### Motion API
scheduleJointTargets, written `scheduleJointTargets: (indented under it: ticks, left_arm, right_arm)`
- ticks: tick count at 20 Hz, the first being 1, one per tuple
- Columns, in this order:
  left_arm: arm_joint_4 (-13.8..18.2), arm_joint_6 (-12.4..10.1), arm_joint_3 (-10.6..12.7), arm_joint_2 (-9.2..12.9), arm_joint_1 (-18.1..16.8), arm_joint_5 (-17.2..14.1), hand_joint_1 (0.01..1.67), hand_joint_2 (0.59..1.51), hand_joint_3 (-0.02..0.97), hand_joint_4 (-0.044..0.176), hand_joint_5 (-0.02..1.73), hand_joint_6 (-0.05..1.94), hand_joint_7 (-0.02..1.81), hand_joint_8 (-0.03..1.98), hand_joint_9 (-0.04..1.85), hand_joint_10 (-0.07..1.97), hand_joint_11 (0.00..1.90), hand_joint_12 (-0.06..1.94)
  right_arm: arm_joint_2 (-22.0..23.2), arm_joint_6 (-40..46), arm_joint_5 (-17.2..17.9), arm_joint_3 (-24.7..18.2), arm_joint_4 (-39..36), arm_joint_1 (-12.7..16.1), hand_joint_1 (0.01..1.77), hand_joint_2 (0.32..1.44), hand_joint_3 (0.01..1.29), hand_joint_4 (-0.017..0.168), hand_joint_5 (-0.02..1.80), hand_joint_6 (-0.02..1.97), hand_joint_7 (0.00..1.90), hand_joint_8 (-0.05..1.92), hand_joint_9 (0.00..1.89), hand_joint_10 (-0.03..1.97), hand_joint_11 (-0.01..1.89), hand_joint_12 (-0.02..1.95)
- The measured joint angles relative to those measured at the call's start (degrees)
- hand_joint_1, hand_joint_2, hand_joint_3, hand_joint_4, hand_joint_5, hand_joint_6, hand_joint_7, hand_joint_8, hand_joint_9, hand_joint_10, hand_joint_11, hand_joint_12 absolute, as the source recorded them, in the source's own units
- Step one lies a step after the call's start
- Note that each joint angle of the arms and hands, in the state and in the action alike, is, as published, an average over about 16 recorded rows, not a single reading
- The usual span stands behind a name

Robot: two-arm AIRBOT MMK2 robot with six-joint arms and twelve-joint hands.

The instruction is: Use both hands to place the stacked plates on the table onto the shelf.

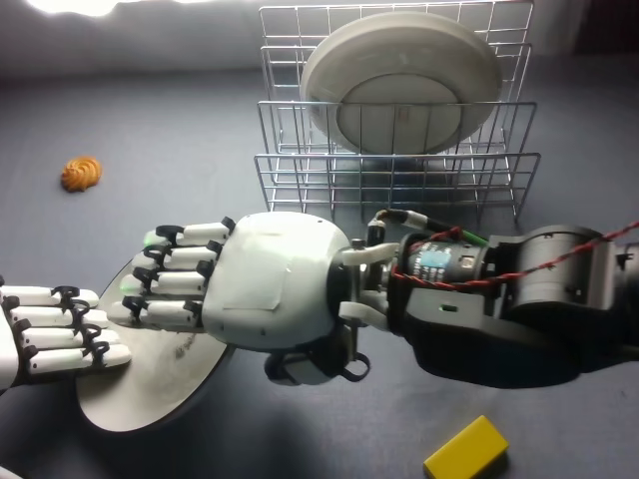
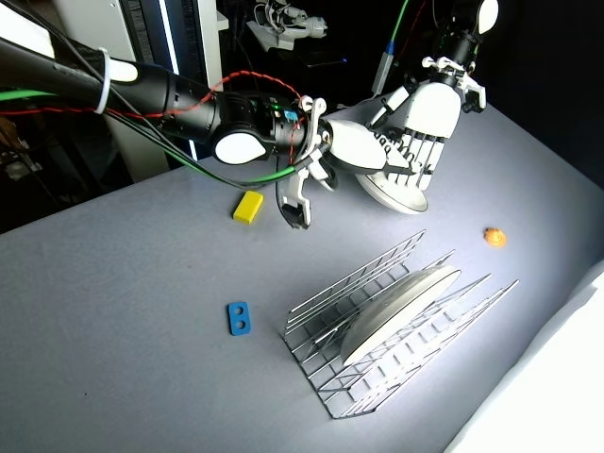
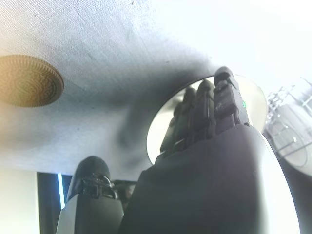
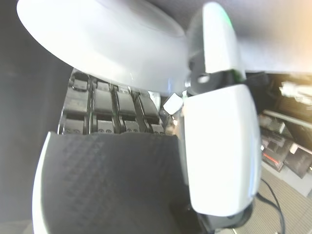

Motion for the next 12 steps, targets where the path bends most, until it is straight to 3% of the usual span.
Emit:
scheduleJointTargets:
  ticks: [7, 12]
  left_arm:
    - [-0.6, 0.2, 0.0, 0.0, 0.4, -0.2, 0.02, 1.118, 0.013, -0.013, -0.01, -0.04, 0.03, 0.00, 0.01, 0.00, 0.01, -0.03]
    - [-0.9, 0.3, 0.0, 0.0, 0.6, -0.3, 0.02, 1.118, 0.013, -0.013, -0.01, -0.04, 0.03, 0.00, 0.00, 0.00, 0.01, -0.03]
  right_arm:
    - [-3.1, -0.9, 0.2, 3.6, 0.2, -0.2, 1.24, 1.03, 0.02, 0.001, 0.16, 0.04, 0.13, 0.02, 0.14, 0.03, 0.02, 0.57]
    - [-4.5, -1.6, 0.4, 4.9, 0.2, -0.2, 1.24, 1.07, 0.02, 0.000, 0.33, 0.04, 0.32, 0.02, 0.32, 0.06, 0.07, 0.96]
